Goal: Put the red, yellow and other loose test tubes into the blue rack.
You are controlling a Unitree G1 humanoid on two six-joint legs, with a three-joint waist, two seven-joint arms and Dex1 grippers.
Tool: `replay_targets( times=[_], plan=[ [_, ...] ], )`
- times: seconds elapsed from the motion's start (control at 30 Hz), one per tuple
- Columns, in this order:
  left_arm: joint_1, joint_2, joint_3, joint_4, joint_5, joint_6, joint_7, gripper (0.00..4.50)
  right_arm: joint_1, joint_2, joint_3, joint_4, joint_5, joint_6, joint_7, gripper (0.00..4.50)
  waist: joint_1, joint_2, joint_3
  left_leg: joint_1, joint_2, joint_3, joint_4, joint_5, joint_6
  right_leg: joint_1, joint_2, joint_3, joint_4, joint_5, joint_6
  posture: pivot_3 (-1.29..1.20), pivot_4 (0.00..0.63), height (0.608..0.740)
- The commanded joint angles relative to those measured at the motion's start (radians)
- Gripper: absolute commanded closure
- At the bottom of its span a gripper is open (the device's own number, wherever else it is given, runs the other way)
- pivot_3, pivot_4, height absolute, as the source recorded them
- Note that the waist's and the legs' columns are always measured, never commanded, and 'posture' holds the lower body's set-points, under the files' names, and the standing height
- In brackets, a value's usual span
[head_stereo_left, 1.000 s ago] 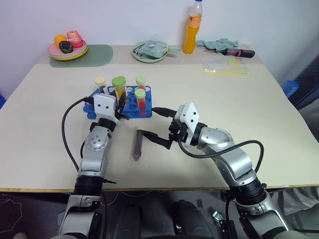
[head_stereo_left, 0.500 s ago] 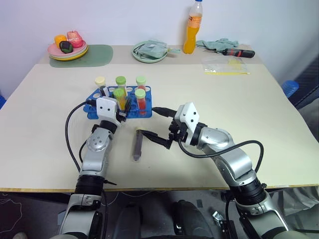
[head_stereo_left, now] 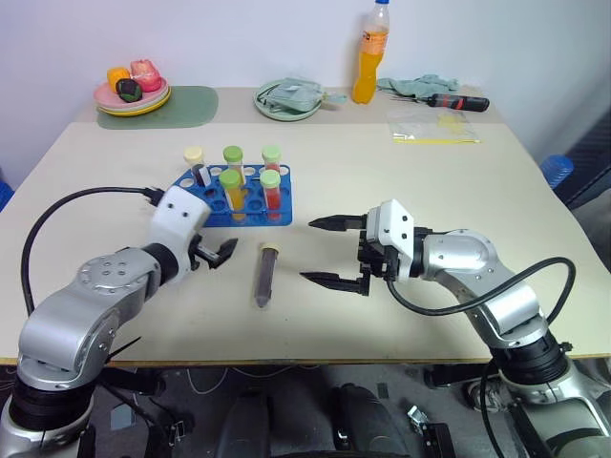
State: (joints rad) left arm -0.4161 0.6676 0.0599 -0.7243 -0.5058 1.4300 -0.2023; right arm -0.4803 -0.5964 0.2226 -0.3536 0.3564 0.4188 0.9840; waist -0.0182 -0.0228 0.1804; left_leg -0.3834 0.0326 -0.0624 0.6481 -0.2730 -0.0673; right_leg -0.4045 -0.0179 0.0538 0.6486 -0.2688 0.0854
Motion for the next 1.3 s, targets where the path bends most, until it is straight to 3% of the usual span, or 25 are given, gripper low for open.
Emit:
replay_targets(
  times=[0.03, 0.23, 0.4, 0.57, 0.67, 0.9, 1.13, 1.3],
  plan=[
    [-0.105, -0.073, -0.047, 0.053, -0.058, 0.182, 0.131, 0.16, -0.045, -0.027, -0.018, 0.036, 0.007, -0.053, 0.075, 0.2, -0.001, 0.0, 0.0, 0.0, 0.0, 0.0, 0.0, 0.0, 0.0, 0.0, 0.0, 0.0, 0.0, 0.0, 0.0, 0.0, 0.15, 0.74],
    [-0.26, -0.113, -0.169, 0.361, -0.315, 0.184, 0.39, 0.16, -0.068, -0.017, -0.006, 0.071, -0.003, -0.084, 0.111, 0.2, -0.005, 0.0, 0.0, 0.002, 0.001, -0.001, -0.001, 0.0, 0.0, 0.0, 0.001, 0.001, 0.001, 0.0, 0.0, 0.0, 0.15, 0.74],
    [-0.403, -0.207, -0.175, 0.59, -0.586, 0.184, 0.671, 0.16, -0.032, -0.013, -0.003, 0.029, -0.001, -0.07, 0.099, 0.2, 0.007, 0.0, 0.0, 0.0, -0.001, 0.0, 0.0, 0.0, 0.0, 0.0, -0.002, 0.001, 0.001, 0.0, 0.0, 0.0, 0.15, 0.74],
    [-0.506, -0.144, -0.232, 0.683, -0.838, 0.184, 0.822, 0.16, 0.009, -0.024, -0.01, -0.018, -0.002, -0.048, 0.077, 0.2, -0.001, 0.0, 0.0, -0.002, -0.001, -0.001, 0.0, 0.0, -0.001, -0.003, -0.002, 0.0, 0.001, 0.0, 0.0, 0.0, 0.15, 0.74],
    [-0.531, -0.126, -0.199, 0.726, -0.889, 0.184, 0.901, 0.16, 0.026, -0.031, -0.021, -0.034, 0.0, -0.027, 0.061, 0.2, -0.002, 0.001, 0.0, -0.001, -0.001, 0.0, 0.0, 0.001, -0.001, -0.003, -0.002, 0.001, 0.002, 0.0, 0.0, 0.0, 0.15, 0.74],
    [-0.53, -0.005, -0.197, 0.72, -0.96, 0.184, 0.848, 0.16, 0.071, -0.071, 0.014, 0.005, -0.096, -0.035, 0.02, 0.2, 0.004, 0.001, 0.0, -0.002, -0.001, 0.0, 0.0, 0.001, -0.002, -0.003, -0.002, 0.001, 0.001, 0.0, 0.0, 0.0, 0.15, 0.74],
    [-0.41, 0.135, -0.111, 0.627, -0.871, 0.184, 0.641, 0.16, 0.07, -0.119, 0.063, 0.115, -0.282, -0.165, -0.006, 0.2, 0.0, 0.001, 0.0, -0.002, -0.001, 0.0, -0.001, 0.002, -0.003, -0.004, -0.001, 0.001, 0.001, 0.0, 0.0, 0.0, 0.15, 0.74],
    [-0.324, 0.142, -0.053, 0.604, -0.815, 0.184, 0.575, 0.16, 0.072, -0.145, 0.101, 0.177, -0.369, -0.277, 0.016, 0.2, 0.004, 0.0, 0.0, -0.002, -0.001, 0.001, -0.001, 0.002, -0.003, -0.003, -0.002, 0.001, 0.0, 0.0, 0.0, 0.0, 0.15, 0.74]
  ],
)
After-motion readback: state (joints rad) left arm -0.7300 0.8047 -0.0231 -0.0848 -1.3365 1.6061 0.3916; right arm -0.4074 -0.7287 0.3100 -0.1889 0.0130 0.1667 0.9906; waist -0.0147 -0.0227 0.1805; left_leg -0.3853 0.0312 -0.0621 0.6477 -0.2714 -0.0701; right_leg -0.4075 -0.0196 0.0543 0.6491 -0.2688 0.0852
